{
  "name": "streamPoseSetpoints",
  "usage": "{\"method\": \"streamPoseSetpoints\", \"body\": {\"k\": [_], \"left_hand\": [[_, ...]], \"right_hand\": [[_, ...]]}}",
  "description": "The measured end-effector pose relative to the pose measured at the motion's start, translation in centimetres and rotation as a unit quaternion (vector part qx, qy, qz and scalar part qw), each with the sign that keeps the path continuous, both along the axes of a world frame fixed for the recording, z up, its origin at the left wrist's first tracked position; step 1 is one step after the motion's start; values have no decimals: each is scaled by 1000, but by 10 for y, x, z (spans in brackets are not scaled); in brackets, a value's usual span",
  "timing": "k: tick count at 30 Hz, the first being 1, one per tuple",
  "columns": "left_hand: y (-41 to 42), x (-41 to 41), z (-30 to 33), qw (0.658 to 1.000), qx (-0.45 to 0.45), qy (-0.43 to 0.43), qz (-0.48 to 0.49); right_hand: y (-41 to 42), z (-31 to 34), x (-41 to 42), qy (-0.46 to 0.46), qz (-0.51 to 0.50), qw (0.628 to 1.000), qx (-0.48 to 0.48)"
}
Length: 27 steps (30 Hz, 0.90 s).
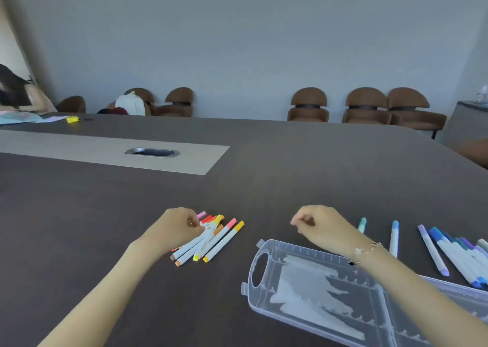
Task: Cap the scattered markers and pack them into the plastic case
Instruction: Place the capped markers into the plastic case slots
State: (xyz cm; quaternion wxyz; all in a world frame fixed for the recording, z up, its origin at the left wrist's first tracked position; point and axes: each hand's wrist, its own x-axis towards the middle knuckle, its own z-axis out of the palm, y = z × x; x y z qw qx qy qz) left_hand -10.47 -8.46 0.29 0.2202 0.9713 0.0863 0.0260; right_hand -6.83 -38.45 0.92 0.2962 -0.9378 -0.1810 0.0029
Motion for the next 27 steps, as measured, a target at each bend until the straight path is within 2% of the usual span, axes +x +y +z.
{"method": "streamPoseSetpoints", "body": {"k": [6, 10, 14, 23, 27], "left_hand": [[3, 13, -29, 998, 31, 39, -35], [4, 28, -44, 999, 9, 14, -47], [2, 34, -48, 999, 25, 12, -46], [-5, 23, -46, 997, -58, 3, -45], [-39, 2, -32, 986, -121, 7, -116]], "right_hand": [[47, -14, -12, 3, 25, 999, -33], [54, -16, -14, -8, 15, 998, -61], [54, -17, -12, -13, -3, 997, -77], [62, -18, -12, 7, -32, 999, -29], [69, -22, -12, 40, -47, 998, 24]]}}
